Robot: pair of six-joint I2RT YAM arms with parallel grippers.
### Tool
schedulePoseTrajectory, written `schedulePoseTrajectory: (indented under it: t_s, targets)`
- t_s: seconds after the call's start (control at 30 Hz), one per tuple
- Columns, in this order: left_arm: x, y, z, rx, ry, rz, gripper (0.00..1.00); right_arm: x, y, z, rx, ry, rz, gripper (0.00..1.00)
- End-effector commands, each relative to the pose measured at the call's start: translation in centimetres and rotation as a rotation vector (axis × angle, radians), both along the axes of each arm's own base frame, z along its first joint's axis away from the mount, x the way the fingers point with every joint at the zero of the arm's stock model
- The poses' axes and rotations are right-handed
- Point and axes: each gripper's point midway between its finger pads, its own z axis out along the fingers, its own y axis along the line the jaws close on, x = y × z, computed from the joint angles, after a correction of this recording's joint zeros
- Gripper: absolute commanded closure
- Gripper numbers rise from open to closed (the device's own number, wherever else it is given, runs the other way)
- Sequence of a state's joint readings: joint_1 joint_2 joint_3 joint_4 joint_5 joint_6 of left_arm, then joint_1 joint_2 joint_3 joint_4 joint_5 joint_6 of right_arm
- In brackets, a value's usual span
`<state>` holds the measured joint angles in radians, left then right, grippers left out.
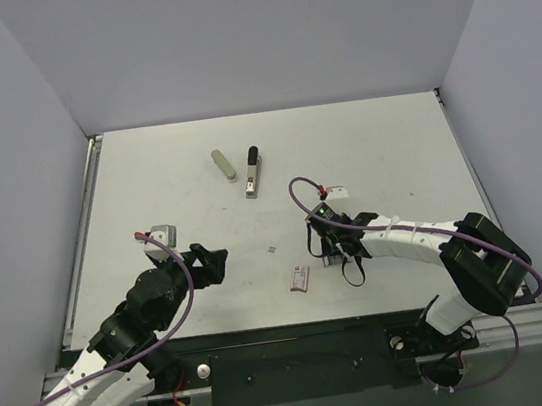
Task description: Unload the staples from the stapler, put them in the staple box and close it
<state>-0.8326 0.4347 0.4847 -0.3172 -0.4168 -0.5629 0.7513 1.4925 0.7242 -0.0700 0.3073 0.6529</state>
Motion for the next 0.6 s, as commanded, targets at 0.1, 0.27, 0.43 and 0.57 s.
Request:
schedulePoseTrajectory:
  t_s: [0.1,0.27,0.43,0.57]
  targets:
    - [0.28,-0.06,1.51,-0.023,-0.046,0.003,0.12,0.04,0.16,0.15,0.005,0.011,0.011,1.0]
    - [0.29,-0.12,1.47,-0.022,-0.045,0.002,0.12,-0.17,0.2,0.26,0.008,0.017,0.017,1.0]
    - [0.29,-0.12,1.47,-0.022,-0.045,0.002,0.12,-0.41,0.16,0.35,0.006,0.024,0.025,1.0]
    - [0.3,-0.12,1.43,-0.02,-0.045,0.002,0.12,-0.62,0.25,0.47,0.008,0.028,0.036,1.0]
